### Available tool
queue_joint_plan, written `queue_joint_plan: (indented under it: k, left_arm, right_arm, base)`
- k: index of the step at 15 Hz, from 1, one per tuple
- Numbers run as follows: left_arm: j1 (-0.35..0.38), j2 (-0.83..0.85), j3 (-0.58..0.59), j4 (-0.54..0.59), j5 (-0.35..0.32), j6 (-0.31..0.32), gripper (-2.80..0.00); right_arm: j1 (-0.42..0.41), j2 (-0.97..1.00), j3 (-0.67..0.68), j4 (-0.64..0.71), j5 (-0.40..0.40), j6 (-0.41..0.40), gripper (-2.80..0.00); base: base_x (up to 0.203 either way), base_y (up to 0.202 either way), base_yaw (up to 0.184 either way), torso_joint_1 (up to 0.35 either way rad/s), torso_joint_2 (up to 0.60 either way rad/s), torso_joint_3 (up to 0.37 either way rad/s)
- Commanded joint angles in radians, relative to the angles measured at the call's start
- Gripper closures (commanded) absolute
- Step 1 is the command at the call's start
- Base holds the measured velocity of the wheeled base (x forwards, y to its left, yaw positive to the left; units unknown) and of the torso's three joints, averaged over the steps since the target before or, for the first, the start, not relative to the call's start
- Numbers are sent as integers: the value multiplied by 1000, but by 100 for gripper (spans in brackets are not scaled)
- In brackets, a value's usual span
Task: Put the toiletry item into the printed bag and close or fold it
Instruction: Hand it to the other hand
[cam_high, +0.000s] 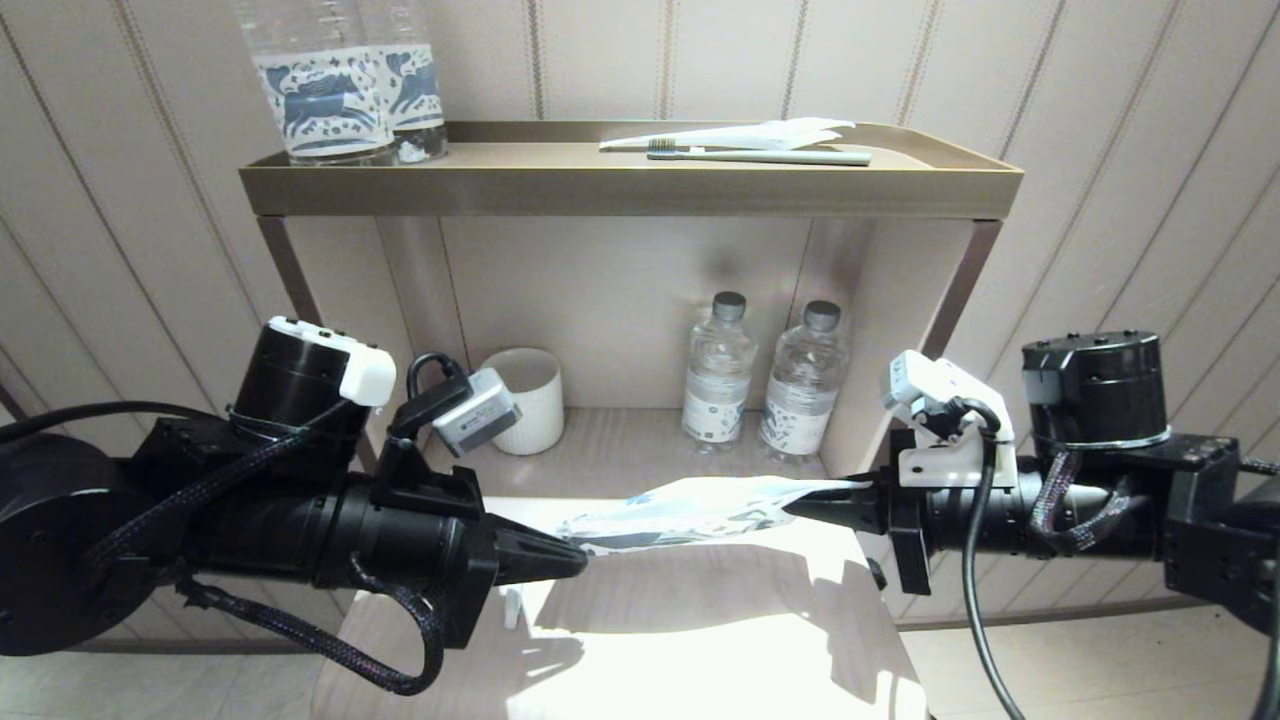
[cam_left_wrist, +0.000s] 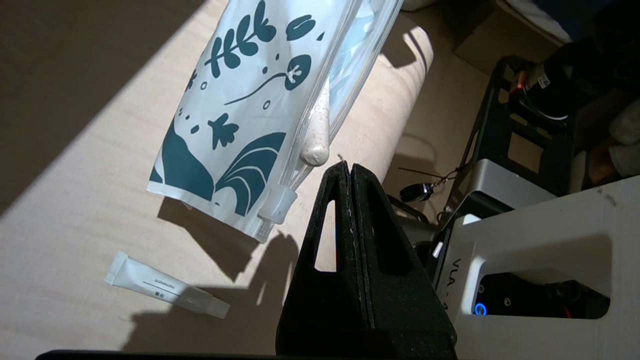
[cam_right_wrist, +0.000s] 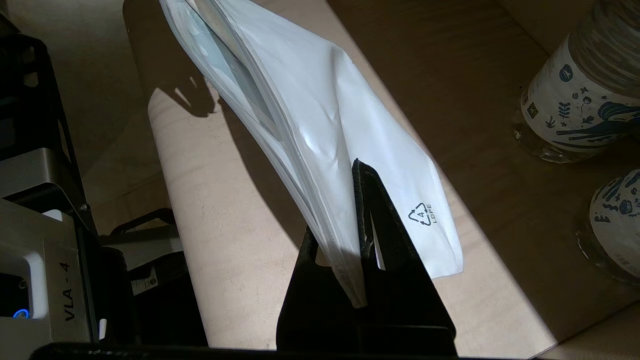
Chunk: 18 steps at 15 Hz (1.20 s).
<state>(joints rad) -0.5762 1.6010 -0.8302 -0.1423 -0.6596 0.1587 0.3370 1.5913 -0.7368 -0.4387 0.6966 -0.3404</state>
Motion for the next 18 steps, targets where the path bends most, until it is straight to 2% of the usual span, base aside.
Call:
queue_joint_plan:
  k: [1,4,18]
  left_arm:
    - [5,-19,7,-8,-5,4,0]
    - [36,-50,13,-10,-5,44,0]
    - [39,23,2,-14,-6,45,0]
  right_arm:
    - [-4,-2,-3,-3,4,-2,0]
    - [-3,1,-3,-3,3,-3,0]
    - [19,0,16,-3,6,-3,0]
  base:
    - [0,0,0,0,0,0]
    - [0,0,0,0,0,0]
    - [0,0,0,0,0,0]
